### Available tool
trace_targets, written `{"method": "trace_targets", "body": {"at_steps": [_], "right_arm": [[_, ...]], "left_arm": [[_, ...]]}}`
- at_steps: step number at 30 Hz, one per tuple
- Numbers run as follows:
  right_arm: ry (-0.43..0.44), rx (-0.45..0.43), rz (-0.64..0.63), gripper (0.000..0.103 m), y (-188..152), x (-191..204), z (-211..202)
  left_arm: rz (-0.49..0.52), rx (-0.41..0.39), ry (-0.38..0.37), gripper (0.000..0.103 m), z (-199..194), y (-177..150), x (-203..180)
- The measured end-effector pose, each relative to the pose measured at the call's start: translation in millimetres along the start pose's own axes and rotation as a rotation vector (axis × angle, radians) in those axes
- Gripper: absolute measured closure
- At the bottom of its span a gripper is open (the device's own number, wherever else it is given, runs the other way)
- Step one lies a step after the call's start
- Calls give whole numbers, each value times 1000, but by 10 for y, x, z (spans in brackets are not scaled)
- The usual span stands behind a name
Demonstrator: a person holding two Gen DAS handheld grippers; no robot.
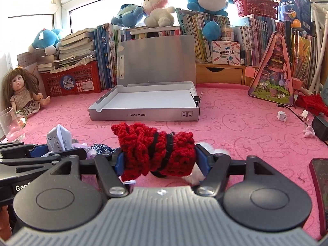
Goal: Organize objects
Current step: 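Lift both held items and carry them toward the open grey box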
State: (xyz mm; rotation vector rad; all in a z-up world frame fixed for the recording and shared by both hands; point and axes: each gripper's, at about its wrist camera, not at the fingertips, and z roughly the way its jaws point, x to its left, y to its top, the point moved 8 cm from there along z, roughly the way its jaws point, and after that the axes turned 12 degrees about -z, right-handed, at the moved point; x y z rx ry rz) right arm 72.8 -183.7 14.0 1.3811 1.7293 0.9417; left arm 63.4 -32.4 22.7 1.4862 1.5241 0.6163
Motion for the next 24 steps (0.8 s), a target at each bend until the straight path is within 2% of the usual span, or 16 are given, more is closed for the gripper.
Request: {"method": "trace_targets", "body": {"at_steps": [5,10,18,24], "right_arm": [[44,24,62,33,262,-220,249],[48,39,87,33,502,-423,519],[135,94,199,32,691,-650,1081],[138,145,196,32,786,-641,1578]], "left_arm": [[-24,-36,5,61,136,422,81],[-55,-29,20,61,414,795,185],[-103,83,33,61,1132,1130,295],[-102,137,50,61,1741,1239,322]]}}
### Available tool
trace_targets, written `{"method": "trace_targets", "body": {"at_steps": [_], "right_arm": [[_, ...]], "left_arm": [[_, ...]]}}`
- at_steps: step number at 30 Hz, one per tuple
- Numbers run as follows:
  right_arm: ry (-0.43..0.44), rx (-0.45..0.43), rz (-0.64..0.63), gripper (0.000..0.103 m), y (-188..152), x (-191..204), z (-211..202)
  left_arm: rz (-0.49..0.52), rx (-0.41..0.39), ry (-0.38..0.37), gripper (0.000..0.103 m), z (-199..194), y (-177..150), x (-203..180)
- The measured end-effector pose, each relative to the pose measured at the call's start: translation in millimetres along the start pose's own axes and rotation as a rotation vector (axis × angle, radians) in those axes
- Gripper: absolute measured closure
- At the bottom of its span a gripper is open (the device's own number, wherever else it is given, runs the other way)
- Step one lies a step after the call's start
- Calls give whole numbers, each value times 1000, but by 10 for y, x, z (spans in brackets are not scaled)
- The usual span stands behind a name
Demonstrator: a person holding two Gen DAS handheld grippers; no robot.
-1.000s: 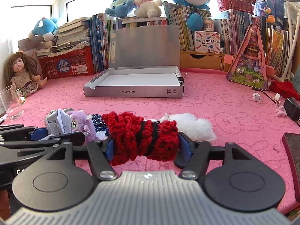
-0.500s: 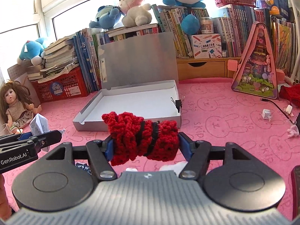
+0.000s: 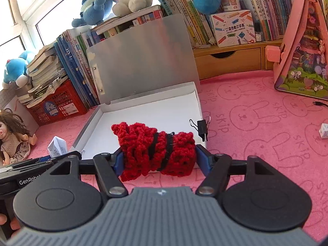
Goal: Organize objects
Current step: 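Lift both held items and carry them toward the open grey box, then lower both items into the box and open both tools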
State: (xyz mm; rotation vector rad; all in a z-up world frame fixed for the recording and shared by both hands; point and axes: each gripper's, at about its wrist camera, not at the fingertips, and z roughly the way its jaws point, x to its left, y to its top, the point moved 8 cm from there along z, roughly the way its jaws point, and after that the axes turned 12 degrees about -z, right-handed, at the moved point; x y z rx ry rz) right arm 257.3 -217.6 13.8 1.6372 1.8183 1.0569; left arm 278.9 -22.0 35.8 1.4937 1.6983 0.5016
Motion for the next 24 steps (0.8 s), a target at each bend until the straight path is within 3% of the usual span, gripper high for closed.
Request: {"method": "trace_targets", "body": {"at_steps": [9,24], "right_arm": [[23,51,46,32,79,-8,494],[-16,103,20,28,-22,33,861]], "left_arm": [[-79,60,24,61,659,88,159],[-78,105,57,61,1023,2,281]]}}
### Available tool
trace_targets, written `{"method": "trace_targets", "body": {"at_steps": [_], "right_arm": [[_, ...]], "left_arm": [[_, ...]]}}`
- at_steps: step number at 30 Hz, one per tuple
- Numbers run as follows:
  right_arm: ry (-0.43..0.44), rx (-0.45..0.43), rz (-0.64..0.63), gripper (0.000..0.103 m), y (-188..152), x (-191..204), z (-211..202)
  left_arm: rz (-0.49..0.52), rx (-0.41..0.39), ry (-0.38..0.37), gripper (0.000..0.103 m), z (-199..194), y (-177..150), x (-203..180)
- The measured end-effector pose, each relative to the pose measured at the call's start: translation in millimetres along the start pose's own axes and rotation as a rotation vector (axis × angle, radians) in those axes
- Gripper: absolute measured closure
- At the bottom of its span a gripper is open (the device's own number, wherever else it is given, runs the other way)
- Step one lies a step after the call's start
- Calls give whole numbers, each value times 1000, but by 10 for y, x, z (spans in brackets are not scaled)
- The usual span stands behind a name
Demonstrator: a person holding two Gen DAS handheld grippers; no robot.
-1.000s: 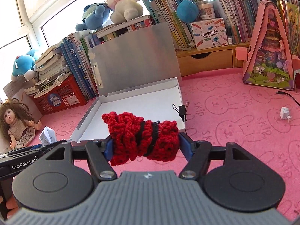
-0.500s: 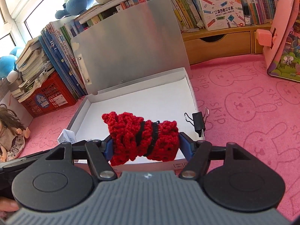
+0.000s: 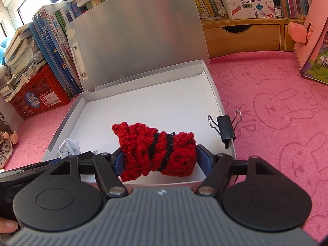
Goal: Organize objects
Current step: 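Lower both items into the box and open both tools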
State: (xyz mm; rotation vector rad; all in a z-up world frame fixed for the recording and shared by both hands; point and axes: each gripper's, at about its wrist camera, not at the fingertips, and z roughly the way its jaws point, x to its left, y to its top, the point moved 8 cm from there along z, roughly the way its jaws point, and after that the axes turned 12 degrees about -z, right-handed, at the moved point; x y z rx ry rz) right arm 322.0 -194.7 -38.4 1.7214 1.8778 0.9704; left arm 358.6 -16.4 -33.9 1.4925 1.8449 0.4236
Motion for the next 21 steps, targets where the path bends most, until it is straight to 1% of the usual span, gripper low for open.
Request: {"method": "trace_targets", "body": {"at_steps": [2,3,4,5,6,7,14,21], "right_arm": [[1,-6,8,25,7,-6,-6],[4,-13,14,23,12,-10,-19],[11,-23,19,21,25,-14,-43],[17,-32,21,19,39,-14,-65],[23,-40,21,18,55,-10,-87],[25,-45,22,18,68,-8,-109],[32,-100,3,17,149,5,-397],[41,-165,-54,15,118,40,-838]], "left_arm": [[-1,-1,5,58,-15,-5,6],[-2,-5,8,50,-29,0,13],[-3,-14,11,40,-49,11,20],[-1,-28,11,35,-78,26,23],[3,-42,9,27,-110,41,22],[6,-55,6,24,-143,55,19],[54,-104,-2,18,-445,100,-22],[122,-138,-37,14,-871,-57,-118]]}}
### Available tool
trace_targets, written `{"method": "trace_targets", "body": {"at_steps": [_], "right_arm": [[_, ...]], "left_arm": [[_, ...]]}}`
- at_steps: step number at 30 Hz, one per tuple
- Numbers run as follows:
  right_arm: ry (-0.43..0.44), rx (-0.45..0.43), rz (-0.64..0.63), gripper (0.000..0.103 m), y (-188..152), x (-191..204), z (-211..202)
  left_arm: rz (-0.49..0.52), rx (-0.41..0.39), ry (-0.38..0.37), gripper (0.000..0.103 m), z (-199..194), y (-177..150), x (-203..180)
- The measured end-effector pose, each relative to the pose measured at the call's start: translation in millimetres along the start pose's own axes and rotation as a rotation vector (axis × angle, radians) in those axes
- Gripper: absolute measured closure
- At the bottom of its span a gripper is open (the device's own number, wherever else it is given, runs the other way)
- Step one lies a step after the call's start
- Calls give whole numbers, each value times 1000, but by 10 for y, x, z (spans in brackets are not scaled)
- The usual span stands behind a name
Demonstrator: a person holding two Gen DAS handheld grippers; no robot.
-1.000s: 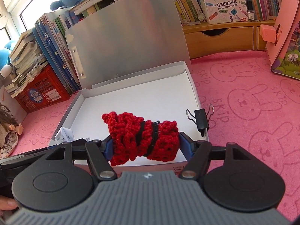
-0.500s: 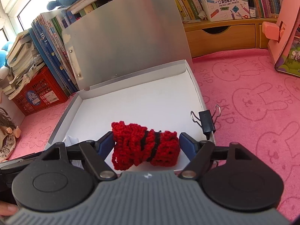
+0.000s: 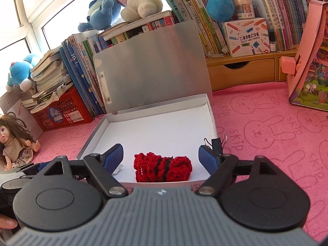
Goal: Organize objects
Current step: 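Lower both items into the box and open both tools, then move the left tool to the green-checked dress while the right tool reaches the white plush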
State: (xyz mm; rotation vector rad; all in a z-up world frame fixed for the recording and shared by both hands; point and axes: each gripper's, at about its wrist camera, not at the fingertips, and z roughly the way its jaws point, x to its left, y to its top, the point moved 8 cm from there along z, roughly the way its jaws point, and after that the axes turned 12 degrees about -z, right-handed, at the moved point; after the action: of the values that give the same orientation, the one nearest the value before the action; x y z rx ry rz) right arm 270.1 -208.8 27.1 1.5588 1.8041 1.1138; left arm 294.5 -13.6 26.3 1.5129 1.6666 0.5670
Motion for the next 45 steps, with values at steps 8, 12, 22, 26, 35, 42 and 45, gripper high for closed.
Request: {"method": "trace_targets", "body": {"at_steps": [8,12,22,26,35,42,45], "right_arm": [[9,-37,-52,14,-253,57,-452],[-2,-39,-65,14,-433,74,-604],[-83,-55,-124,13,-911,94,-914],[-100,-54,-110,12,-1084,69,-1017],[-201,-67,-131,8,-1328,0,-1102],[-251,-32,-179,7,-1475,0,-986],[-267,-11,-193,7,-1517,10,-927]], "left_arm": [[-15,-42,-55,13,-535,-260,-1],[-8,-55,-51,12,-756,-467,66],[-10,-112,-5,12,-1177,-920,348],[-4,-113,6,11,-1238,-1086,442],[-25,-125,56,10,-1298,-1269,633],[1,-158,75,8,-1397,-1345,641],[3,-174,78,8,-1472,-1358,651]]}}
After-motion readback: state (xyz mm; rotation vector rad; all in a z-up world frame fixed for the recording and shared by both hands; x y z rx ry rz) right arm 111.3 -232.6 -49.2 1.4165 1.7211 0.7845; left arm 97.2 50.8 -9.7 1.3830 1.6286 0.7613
